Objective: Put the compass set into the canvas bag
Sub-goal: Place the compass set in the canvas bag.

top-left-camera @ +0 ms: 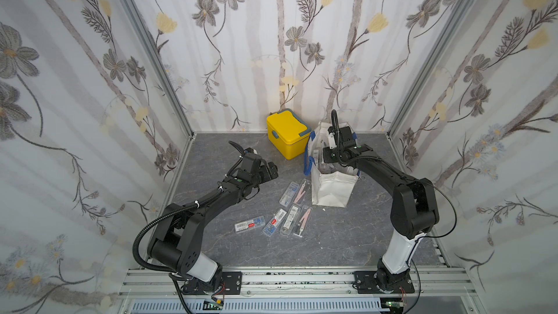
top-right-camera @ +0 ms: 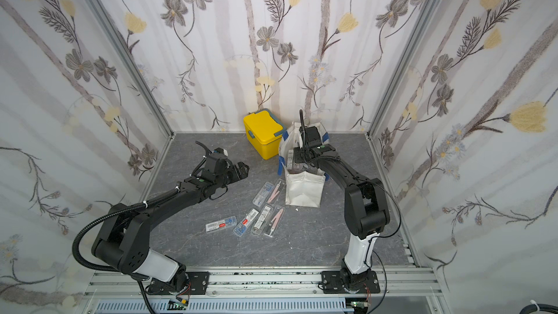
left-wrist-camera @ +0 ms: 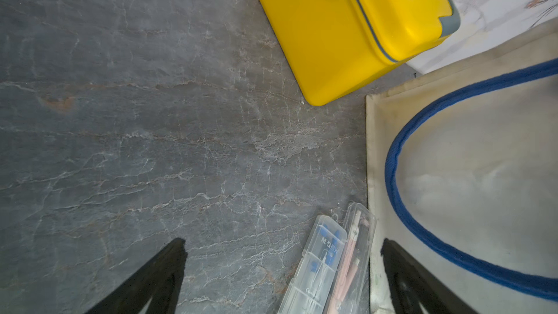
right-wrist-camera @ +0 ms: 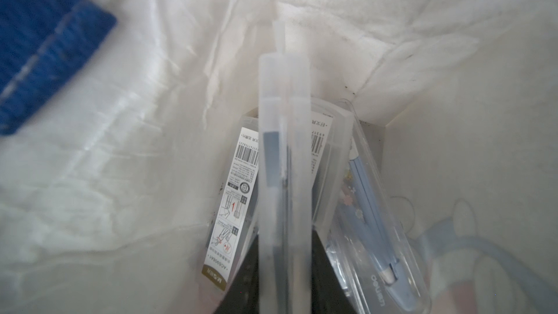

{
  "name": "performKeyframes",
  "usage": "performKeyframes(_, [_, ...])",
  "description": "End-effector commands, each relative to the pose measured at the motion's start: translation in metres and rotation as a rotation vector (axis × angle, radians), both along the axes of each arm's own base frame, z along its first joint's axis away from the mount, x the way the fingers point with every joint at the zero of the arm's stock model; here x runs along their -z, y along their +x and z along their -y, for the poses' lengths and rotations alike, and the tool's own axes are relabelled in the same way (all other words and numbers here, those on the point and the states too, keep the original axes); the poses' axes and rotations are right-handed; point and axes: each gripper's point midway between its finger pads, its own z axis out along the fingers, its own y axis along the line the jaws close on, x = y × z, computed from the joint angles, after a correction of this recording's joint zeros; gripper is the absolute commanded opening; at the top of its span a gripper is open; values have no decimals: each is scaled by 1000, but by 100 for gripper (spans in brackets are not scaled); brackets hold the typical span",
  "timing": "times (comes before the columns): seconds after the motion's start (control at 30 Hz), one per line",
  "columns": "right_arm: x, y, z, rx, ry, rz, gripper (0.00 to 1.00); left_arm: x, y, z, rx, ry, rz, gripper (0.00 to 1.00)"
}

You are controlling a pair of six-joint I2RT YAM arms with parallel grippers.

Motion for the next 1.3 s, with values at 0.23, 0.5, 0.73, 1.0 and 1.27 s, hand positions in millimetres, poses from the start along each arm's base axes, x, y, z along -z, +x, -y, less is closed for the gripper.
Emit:
performKeyframes(0.23, [-27, 1, 4, -6, 7, 62, 43, 4, -9, -17, -40, 93, -18, 100])
performKeyframes(0.5, [-82, -8, -5, -66, 109, 232, 66, 2, -25, -41, -152, 118, -60, 100])
performKeyframes(0.73, [-137, -36, 4, -70, 193, 466, 99, 20, -54, -58, -279, 48, -154, 100])
performKeyframes(1.0, [-174, -67, 21, -44, 236, 647, 100, 22, -97, -78, -429, -27, -245, 100])
performKeyframes(1.27, [-170, -84, 16, -96, 291, 683, 99, 41, -138, -78, -545, -100, -414, 100])
